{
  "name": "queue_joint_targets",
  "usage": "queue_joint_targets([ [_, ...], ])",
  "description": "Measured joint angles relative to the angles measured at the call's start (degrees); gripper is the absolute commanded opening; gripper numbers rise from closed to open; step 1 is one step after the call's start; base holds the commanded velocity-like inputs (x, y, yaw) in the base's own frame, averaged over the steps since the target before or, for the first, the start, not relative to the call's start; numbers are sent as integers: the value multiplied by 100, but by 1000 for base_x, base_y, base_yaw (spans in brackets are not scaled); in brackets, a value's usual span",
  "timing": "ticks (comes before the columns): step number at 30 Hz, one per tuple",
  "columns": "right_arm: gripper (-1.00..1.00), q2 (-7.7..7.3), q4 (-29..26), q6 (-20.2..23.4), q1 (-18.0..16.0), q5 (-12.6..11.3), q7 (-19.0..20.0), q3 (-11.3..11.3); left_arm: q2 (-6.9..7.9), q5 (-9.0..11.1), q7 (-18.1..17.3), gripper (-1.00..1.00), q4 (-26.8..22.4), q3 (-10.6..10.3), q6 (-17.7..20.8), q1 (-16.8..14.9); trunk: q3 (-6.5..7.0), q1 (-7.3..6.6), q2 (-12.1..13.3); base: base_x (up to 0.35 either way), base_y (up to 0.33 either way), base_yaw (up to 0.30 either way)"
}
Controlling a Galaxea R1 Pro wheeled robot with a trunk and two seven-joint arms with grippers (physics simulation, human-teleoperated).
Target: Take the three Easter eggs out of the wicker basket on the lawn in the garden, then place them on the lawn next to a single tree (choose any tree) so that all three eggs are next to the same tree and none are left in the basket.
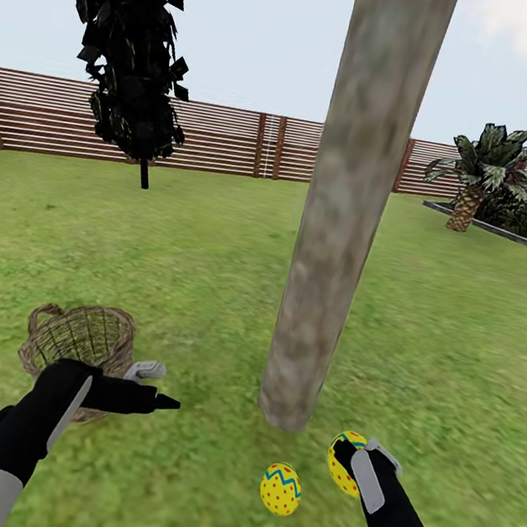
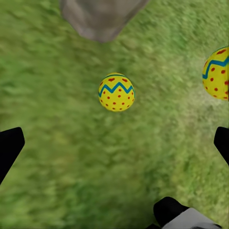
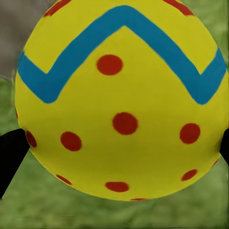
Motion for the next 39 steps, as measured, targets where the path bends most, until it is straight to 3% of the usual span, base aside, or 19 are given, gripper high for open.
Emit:
queue_joint_targets([
  [4,-100,10,598,-62,-265,10,5,9,-16,-10,1,100,0,-7,0,0,-72,88,-160,0,0,0],
  [8,-100,19,679,-141,-300,19,8,12,-25,-11,1,100,0,-11,-3,0,-144,176,-321,0,0,0],
  [12,-100,26,837,-444,-314,528,4,10,-25,-11,1,100,-3,-16,-2,0,-215,264,-481,0,0,0],
  [15,-100,111,871,-515,-318,673,3,11,-26,-7,0,100,-14,-16,-1,0,-269,329,-602,0,0,0],
  [18,-100,184,876,-619,-317,702,2,11,-20,8,-1,100,-42,-16,0,0,-323,395,-722,0,0,0],
  [27,-100,204,879,-645,-319,708,1,12,-23,21,-1,100,-57,-25,-1,0,-485,593,-1083,0,0,0],
  [32,-100,205,879,-647,-317,708,1,11,-139,-10,1,100,-54,-33,1,0,-574,703,-1284,0,0,0],
  [39,-100,205,894,-787,-314,713,0,12,-158,-19,1,100,-53,-34,1,0,-700,857,-1564,0,0,0],
])
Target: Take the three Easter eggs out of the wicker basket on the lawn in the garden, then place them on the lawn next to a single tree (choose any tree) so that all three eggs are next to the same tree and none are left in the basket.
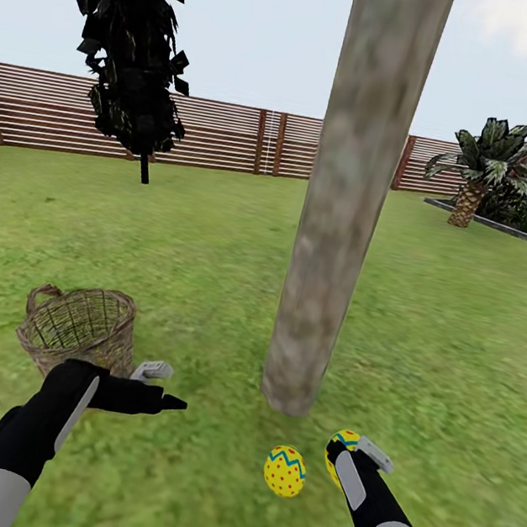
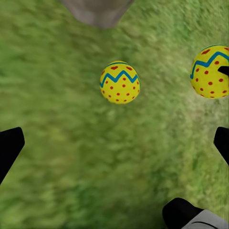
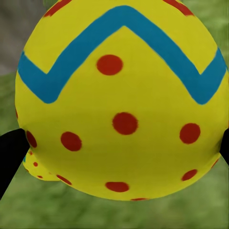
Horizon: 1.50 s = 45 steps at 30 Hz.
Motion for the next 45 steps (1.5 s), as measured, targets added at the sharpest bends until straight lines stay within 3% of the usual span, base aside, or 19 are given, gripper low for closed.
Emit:
queue_joint_targets([
  [13,-100,16,82,-196,2,-4,1,1,-3,0,0,100,0,0,0,0,-233,286,-521,0,0,0],
  [29,-100,42,87,-277,3,82,10,1,-1,1,0,100,0,0,0,0,-588,328,-544,0,0,0],
  [34,-100,55,81,-343,3,101,667,0,-1,0,0,100,0,0,0,0,-699,341,-551,0,0,0],
  [45,-100,19,80,-346,3,105,754,0,0,7,0,100,0,6,0,0,-943,369,-565,0,0,0],
])
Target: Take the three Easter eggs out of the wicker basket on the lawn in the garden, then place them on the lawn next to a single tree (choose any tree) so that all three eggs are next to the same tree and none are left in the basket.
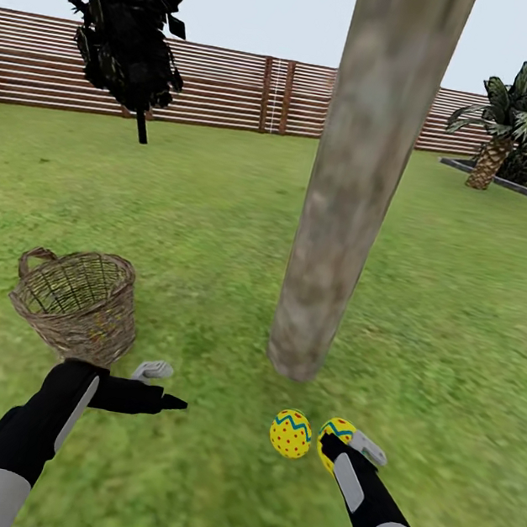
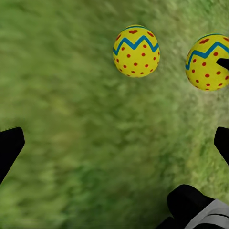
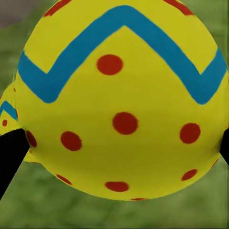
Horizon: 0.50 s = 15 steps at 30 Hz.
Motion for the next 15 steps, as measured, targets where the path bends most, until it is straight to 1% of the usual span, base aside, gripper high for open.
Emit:
queue_joint_targets([
  [6,-100,-27,0,0,0,-1,0,0,1,1,0,100,0,0,0,0,-131,15,-8,0,0,-4],
  [10,-100,-10,-1,0,0,1,0,0,6,0,0,100,1,-1,0,-1,-205,26,-14,0,0,-57],
  [13,-100,5,-1,-6,0,6,0,1,0,3,0,100,1,-4,0,-1,-192,25,-14,0,0,-72],
  [15,-100,-7,-1,-4,0,7,0,0,0,0,0,100,1,-5,0,-1,-226,31,-16,0,0,-77],
])
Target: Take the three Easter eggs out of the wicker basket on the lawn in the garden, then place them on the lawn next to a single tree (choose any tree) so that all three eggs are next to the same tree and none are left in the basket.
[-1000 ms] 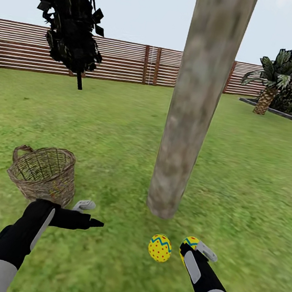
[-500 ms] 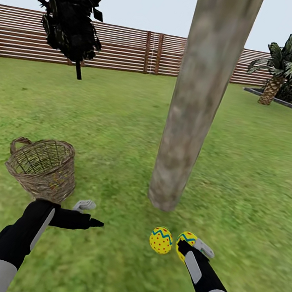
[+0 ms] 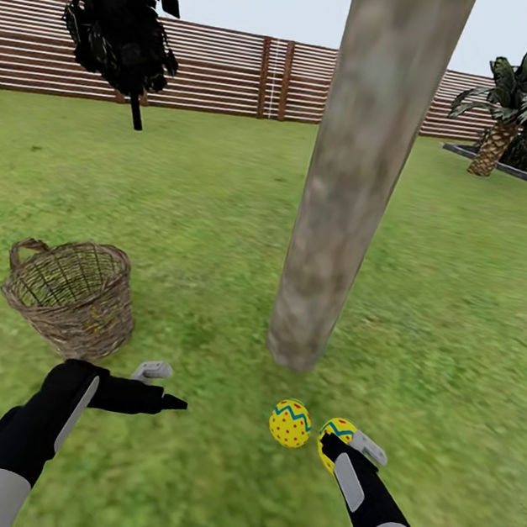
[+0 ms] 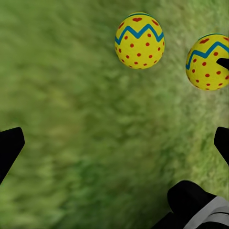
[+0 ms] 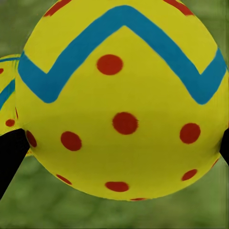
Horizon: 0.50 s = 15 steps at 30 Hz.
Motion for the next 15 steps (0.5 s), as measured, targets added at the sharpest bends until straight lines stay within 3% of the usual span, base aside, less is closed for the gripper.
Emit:
queue_joint_targets([
  [5,-100,5,0,-5,0,-1,2,0,-1,0,0,100,0,-1,0,0,-80,13,-7,0,0,-80],
  [12,-100,31,0,-24,0,1,7,5,-2,4,-1,100,-8,-1,1,0,-36,13,-7,8,0,-74],
  [15,-100,20,1,-220,-1,-10,38,12,0,3,0,100,-9,-1,-2,0,-20,10,-7,216,0,-12],
])
